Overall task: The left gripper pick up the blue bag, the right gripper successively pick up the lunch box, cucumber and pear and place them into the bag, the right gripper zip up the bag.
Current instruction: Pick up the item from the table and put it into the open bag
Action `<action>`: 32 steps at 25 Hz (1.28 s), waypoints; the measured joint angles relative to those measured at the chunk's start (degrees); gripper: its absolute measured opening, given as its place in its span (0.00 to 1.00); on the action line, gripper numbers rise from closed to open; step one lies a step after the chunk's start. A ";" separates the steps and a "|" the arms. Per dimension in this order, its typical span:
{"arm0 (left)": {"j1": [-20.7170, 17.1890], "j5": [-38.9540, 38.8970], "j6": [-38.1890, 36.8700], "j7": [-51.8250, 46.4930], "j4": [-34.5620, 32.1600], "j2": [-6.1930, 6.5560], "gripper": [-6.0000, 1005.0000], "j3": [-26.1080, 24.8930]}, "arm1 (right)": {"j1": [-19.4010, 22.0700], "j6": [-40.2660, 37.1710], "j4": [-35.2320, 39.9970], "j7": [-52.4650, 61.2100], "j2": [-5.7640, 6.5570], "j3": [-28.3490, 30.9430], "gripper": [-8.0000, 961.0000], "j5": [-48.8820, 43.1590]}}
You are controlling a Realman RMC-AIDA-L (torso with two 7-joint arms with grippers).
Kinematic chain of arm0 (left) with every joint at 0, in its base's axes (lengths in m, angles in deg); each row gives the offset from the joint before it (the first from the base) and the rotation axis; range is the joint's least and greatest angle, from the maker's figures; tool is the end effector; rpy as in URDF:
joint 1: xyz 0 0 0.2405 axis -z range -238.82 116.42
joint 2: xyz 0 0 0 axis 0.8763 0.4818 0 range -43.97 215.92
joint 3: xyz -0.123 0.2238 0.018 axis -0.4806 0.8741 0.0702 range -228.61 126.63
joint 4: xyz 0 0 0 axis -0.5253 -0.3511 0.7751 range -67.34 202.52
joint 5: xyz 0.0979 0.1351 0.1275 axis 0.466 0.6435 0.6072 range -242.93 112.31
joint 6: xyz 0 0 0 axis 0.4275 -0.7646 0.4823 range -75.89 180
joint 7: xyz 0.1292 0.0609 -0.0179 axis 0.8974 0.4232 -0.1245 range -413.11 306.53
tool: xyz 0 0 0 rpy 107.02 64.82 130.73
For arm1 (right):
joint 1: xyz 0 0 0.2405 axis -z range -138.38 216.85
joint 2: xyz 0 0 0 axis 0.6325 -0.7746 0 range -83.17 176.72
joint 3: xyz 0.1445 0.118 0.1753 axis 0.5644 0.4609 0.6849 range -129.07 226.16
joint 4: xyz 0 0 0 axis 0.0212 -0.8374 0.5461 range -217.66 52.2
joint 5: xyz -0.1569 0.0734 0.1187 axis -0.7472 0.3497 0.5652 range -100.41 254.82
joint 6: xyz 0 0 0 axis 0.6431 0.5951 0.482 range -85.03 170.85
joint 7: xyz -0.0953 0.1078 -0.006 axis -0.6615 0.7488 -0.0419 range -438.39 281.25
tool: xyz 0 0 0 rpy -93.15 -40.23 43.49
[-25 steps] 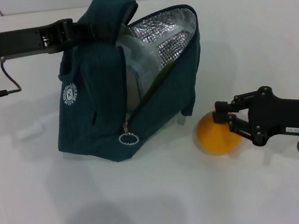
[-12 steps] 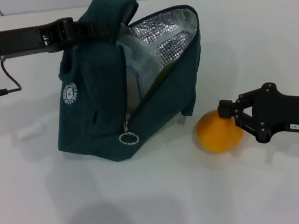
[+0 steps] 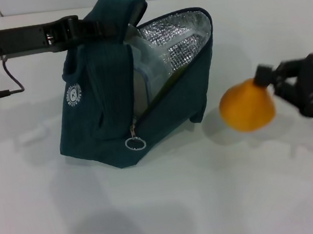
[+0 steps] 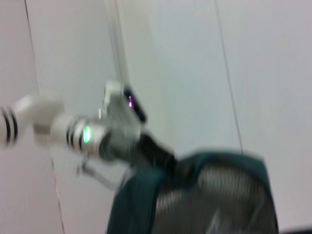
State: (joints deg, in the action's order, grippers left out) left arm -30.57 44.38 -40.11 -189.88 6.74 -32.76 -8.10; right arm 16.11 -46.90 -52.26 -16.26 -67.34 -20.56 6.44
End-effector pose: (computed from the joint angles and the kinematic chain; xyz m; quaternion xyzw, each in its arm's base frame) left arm -0.2047 0.3593 0.0680 -0.8219 -0.4845 -0.2891 0.0783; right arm 0.2458 0.3077 0.0038 -0.8988 0.1212 0.3924 0.1535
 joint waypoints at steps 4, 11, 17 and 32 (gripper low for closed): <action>0.02 -0.12 -0.04 -0.27 0.28 0.01 0.09 -0.10 | -0.42 -6.24 0.17 4.33 0.20 6.10 0.04 0.22; 0.05 -0.75 -0.08 -0.44 1.05 0.39 0.09 -0.02 | -6.14 -9.95 0.46 10.21 -0.09 11.37 0.05 0.51; 0.05 -0.51 -0.01 -0.18 1.08 0.42 0.09 0.00 | -13.78 -4.93 -0.89 12.46 -1.17 9.42 0.05 -0.06; -0.18 -0.18 0.33 0.07 1.08 0.38 0.10 -0.35 | -23.64 5.96 -3.78 13.09 -2.08 -7.02 0.06 4.03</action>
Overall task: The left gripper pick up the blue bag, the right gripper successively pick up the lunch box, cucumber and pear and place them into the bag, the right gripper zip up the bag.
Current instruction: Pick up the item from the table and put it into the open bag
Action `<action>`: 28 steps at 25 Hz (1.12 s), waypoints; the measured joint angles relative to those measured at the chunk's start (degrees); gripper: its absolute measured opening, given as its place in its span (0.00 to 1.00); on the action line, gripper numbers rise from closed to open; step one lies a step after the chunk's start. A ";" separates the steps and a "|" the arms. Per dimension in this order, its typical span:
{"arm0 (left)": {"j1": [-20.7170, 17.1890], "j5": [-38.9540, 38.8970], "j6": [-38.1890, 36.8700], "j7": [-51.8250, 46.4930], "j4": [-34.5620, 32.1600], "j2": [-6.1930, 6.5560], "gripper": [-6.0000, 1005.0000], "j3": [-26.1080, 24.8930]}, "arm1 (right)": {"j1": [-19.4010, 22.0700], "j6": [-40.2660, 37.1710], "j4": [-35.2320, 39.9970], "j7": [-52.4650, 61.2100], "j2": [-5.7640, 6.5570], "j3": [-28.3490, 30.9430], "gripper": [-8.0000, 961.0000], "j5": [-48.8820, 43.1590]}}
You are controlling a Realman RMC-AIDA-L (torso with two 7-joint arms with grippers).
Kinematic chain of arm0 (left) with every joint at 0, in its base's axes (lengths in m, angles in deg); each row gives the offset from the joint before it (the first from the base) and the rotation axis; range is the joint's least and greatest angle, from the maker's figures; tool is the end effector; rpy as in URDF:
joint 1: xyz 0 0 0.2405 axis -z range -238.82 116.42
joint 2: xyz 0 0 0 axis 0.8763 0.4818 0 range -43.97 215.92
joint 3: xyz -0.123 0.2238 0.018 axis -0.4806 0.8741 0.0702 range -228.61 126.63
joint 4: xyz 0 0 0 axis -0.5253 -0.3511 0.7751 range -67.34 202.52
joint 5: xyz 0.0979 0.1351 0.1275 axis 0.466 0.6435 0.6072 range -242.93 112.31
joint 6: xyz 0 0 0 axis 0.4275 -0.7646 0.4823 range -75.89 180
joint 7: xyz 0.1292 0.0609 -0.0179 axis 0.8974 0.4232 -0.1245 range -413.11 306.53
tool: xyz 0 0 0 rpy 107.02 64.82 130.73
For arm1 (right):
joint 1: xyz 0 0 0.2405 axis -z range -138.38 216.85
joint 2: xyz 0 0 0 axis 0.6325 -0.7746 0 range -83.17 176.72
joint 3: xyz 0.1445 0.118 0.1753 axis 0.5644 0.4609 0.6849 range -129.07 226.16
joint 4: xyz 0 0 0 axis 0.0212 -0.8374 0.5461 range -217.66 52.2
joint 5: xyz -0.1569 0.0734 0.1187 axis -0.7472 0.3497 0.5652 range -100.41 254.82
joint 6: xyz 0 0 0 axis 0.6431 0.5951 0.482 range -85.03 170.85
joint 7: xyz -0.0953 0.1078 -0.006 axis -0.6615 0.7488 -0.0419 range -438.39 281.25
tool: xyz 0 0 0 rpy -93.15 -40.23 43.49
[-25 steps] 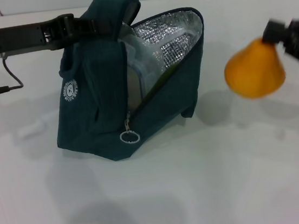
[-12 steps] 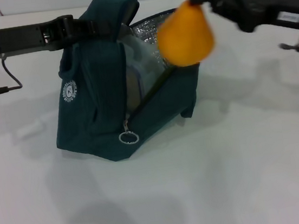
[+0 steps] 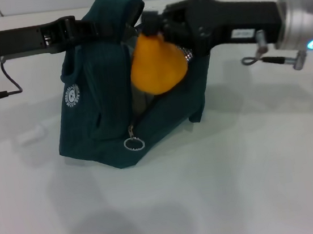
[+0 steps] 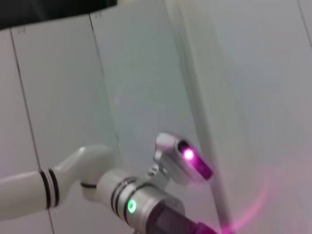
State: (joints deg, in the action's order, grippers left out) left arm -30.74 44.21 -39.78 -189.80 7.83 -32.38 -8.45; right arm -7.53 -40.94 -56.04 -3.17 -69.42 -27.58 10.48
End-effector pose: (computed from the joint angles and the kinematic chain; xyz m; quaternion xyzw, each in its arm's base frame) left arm -0.2096 0.3595 0.0688 -0.8164 -0.4919 -0.2919 0.0800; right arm 0.1076 0.3756 -0.0321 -0.9101 0.0934 0.4033 0.0181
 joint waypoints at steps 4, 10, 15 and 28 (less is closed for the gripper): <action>-0.04 0.00 0.00 0.02 0.00 0.05 0.10 0.00 | -0.75 3.16 0.31 -0.23 0.01 -3.26 0.07 0.89; -0.08 0.04 -0.01 0.02 0.00 0.17 0.10 -0.03 | -1.23 4.34 0.45 -0.60 0.01 -5.17 0.07 2.51; -0.23 0.07 -0.01 0.02 0.00 0.26 0.10 -0.09 | -0.75 4.65 0.31 -0.57 0.01 -5.88 0.07 4.24; 0.01 0.09 -0.02 -0.16 0.00 0.45 0.10 -0.09 | 1.83 5.30 0.61 0.70 0.02 -6.05 0.24 7.03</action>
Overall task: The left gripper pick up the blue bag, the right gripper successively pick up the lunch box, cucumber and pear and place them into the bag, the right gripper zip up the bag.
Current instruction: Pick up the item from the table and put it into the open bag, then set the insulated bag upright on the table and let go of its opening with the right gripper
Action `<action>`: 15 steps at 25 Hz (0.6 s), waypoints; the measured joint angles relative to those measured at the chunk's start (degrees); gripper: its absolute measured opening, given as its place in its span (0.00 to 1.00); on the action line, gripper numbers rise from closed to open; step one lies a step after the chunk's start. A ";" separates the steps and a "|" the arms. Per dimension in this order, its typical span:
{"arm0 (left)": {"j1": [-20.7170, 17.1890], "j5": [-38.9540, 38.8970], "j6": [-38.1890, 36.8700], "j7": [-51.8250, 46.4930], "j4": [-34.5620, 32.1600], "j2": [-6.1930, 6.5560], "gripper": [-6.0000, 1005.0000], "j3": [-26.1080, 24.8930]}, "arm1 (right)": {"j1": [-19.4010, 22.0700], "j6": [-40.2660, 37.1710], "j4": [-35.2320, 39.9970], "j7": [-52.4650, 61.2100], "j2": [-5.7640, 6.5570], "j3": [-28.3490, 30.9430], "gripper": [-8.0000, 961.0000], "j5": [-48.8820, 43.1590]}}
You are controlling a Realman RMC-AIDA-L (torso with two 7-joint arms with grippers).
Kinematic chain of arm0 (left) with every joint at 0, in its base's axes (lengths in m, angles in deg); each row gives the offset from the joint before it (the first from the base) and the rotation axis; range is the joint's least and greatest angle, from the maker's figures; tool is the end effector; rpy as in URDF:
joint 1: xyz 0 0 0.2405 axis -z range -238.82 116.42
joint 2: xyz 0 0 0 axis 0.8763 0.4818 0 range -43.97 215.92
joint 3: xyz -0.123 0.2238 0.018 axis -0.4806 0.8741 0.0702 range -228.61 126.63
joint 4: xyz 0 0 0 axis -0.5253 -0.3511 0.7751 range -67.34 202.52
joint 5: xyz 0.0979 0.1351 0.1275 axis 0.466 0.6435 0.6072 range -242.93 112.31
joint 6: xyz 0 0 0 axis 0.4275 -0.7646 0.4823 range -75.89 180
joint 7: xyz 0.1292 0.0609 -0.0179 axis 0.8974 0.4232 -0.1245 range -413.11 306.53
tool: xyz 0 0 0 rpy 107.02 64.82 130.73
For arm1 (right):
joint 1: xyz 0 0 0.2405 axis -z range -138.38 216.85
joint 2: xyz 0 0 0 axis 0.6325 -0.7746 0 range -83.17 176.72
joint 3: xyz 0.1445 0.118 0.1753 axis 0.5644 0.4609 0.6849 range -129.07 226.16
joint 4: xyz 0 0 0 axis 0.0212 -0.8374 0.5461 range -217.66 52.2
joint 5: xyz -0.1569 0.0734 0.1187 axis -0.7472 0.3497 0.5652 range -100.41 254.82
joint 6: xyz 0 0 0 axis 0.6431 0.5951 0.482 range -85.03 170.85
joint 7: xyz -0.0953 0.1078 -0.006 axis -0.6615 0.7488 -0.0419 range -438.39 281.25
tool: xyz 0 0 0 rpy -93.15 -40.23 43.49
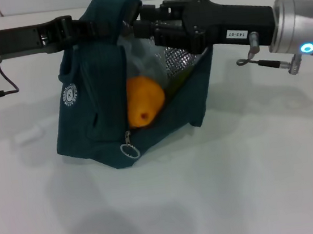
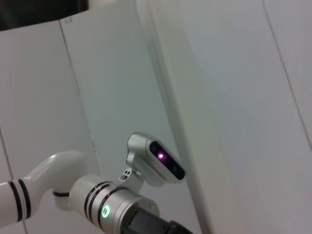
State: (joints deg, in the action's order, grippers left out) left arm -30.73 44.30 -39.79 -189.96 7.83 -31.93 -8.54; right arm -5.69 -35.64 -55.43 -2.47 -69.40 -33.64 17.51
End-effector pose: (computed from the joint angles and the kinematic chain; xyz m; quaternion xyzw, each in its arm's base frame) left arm -0.2110 0.3602 0.0718 -0.8164 -0.4925 -0.2900 0.0834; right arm 0.1137 0.3785 -0.0388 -0.9031 0.1307 0.4069 0.0424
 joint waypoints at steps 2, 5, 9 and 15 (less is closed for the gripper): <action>-0.01 0.00 0.00 -0.03 0.00 0.01 0.10 0.00 | 0.22 0.00 0.04 0.00 0.04 0.07 0.32 0.25; -0.18 0.02 0.00 -0.07 -0.01 0.14 0.10 0.00 | 3.01 -0.06 0.41 0.57 0.54 0.19 0.42 4.63; -0.30 0.01 0.00 -0.15 0.00 0.18 0.10 0.00 | 8.07 -0.23 1.31 6.89 1.34 2.02 0.49 7.06; -0.01 0.01 -0.04 -0.18 0.00 0.16 0.10 0.12 | 16.38 -2.48 -0.73 24.14 2.82 3.31 0.50 6.72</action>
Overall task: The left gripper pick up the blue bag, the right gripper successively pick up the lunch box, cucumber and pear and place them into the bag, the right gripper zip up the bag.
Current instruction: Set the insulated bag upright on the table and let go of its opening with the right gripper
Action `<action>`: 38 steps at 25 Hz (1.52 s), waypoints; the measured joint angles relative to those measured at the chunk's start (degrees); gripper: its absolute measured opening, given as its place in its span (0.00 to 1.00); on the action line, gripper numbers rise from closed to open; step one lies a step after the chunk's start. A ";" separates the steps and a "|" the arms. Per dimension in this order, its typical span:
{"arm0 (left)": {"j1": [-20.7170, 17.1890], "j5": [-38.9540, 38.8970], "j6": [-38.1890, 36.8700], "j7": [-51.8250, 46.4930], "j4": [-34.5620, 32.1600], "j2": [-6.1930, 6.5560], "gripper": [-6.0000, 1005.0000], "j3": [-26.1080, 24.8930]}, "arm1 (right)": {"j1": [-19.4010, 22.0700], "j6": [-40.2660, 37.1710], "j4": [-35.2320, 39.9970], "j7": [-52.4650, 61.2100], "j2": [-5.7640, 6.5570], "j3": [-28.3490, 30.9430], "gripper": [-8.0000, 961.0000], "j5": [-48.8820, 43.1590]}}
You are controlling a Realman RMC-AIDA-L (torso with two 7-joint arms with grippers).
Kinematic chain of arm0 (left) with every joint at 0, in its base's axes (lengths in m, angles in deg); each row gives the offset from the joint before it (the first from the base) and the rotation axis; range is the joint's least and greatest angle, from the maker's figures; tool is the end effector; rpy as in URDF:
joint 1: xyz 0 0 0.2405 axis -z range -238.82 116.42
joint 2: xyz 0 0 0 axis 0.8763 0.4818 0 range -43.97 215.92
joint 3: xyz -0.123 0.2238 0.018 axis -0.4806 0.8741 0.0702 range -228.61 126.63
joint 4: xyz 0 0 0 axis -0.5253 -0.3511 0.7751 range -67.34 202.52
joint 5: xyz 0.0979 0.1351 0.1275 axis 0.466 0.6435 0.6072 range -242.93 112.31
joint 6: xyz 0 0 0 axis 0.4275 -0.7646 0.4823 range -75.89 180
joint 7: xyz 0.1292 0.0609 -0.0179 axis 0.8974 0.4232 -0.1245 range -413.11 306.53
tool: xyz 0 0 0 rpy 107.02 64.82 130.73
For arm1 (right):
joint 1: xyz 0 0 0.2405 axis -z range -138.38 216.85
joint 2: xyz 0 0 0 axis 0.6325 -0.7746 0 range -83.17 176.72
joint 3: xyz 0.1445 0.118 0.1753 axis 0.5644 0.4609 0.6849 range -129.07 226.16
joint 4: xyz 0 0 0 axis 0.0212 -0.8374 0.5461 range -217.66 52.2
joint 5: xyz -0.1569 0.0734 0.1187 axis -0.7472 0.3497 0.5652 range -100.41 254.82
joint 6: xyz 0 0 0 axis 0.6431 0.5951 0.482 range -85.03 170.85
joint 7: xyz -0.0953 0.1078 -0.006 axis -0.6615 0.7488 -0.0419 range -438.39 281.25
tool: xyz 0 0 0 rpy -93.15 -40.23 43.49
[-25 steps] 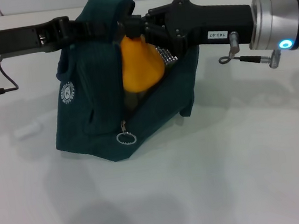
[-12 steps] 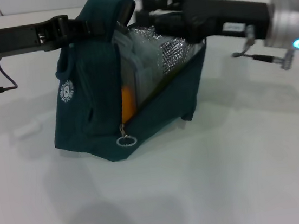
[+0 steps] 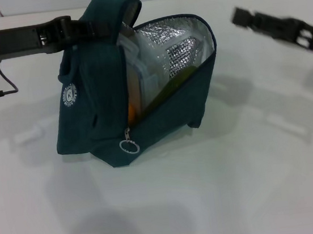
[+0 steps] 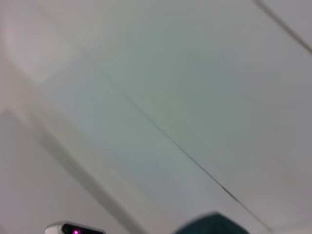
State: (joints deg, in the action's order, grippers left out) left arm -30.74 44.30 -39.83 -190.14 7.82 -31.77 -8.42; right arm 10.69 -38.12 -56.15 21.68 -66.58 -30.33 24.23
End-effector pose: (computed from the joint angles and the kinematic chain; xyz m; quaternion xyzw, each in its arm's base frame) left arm -0.2112 0.3602 0.0725 -0.8164 -0.4932 -0.2887 0.0833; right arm 0.2214 0.3472 0.0015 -0.7706 0.4277 0.4703 0.0453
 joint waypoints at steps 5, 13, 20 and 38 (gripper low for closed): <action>0.11 0.00 -0.03 -0.05 0.00 -0.22 0.10 0.19 | 0.50 -1.60 -6.51 8.37 0.08 -0.14 0.50 -0.78; 0.21 0.00 -0.14 0.07 0.08 -0.44 0.10 0.24 | -2.89 0.28 -10.13 11.44 -0.68 -0.28 0.50 -1.56; 0.22 -0.06 -0.23 0.22 0.09 -0.47 0.10 0.23 | -5.01 5.25 -10.19 13.70 -1.36 -0.48 0.51 -1.61; 0.40 -0.10 -0.21 0.58 0.71 -0.56 0.11 0.32 | -8.06 9.09 -11.28 12.58 -1.98 -3.53 0.47 -1.55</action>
State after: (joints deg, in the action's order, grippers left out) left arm -30.34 44.20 -40.05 -189.56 8.53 -32.33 -8.10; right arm 2.63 -29.03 -67.43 34.25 -68.56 -33.85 22.68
